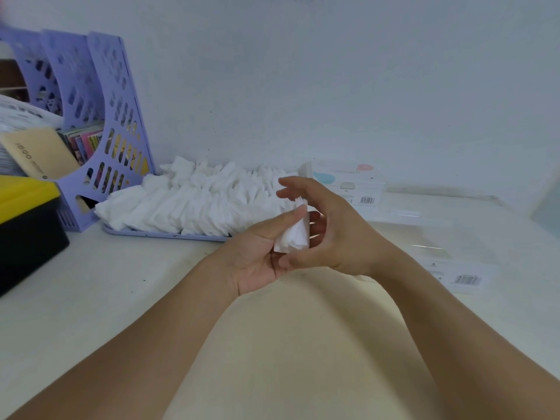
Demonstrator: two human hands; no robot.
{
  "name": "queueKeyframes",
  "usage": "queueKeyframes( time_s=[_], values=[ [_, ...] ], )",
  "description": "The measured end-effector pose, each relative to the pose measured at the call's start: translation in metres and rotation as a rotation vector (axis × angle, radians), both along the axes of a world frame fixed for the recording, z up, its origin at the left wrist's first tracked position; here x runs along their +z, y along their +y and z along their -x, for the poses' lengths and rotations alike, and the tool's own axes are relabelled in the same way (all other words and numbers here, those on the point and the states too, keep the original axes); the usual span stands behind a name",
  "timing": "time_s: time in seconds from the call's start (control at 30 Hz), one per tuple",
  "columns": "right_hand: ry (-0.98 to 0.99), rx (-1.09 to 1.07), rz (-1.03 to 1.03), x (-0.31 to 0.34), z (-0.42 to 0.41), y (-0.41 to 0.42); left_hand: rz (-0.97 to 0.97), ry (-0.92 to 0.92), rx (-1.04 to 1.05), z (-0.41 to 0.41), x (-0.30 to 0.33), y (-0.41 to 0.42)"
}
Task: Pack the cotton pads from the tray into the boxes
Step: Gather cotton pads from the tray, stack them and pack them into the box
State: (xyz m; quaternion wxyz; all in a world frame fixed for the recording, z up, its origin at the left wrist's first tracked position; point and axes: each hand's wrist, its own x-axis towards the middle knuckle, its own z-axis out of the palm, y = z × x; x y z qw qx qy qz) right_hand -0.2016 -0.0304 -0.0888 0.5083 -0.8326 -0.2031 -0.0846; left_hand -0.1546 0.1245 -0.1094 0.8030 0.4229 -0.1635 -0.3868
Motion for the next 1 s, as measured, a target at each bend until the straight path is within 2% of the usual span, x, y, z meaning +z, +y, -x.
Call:
queueKeyframes(
  time_s=[0.33,0.6,0.77,1.0],
  values=[
    [0.005,-0.023,0.009,0.0,-0.003,-0.008,-0.014,-0.024,0.022,0.0,0.003,0.005],
    [0.002,-0.041,0.071,0.003,-0.005,-0.014,0.007,0.059,0.081,-0.002,0.003,0.0],
    [0.033,-0.065,-0.022,0.012,-0.004,-0.027,0.023,0.091,0.113,-0.003,0.001,0.0],
    [-0.043,-0.097,0.034,0.006,-0.009,-0.029,-0.074,-0.027,0.19,-0.002,-0.001,-0.003]
  ],
)
